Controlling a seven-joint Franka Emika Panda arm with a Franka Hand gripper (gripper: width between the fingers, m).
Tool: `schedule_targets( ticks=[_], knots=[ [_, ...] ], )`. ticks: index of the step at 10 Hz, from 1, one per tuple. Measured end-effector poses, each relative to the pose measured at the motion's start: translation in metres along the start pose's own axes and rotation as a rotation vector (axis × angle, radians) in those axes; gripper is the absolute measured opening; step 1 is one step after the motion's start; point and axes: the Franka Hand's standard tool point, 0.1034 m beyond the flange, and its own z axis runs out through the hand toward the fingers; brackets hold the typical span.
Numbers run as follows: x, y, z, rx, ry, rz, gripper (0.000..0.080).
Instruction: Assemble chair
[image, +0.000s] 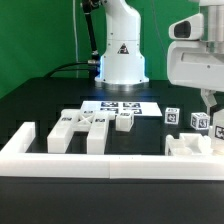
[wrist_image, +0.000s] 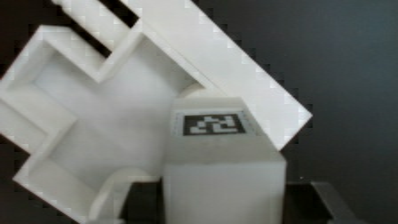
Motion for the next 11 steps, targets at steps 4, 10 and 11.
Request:
schedule_targets(
  ticks=[4,10,11],
  knots=[
    [-0.001,-0.0005,0.0002,0.005,-0.009,0.215,0.0363],
    [-0.0073,-0.0037,-0.0004,0.006,-0.01,-0.063,0.0648],
    [-0.0077,-0.0043,-0.0005,0.007,-0.009,-0.172,0.0648]
  ],
)
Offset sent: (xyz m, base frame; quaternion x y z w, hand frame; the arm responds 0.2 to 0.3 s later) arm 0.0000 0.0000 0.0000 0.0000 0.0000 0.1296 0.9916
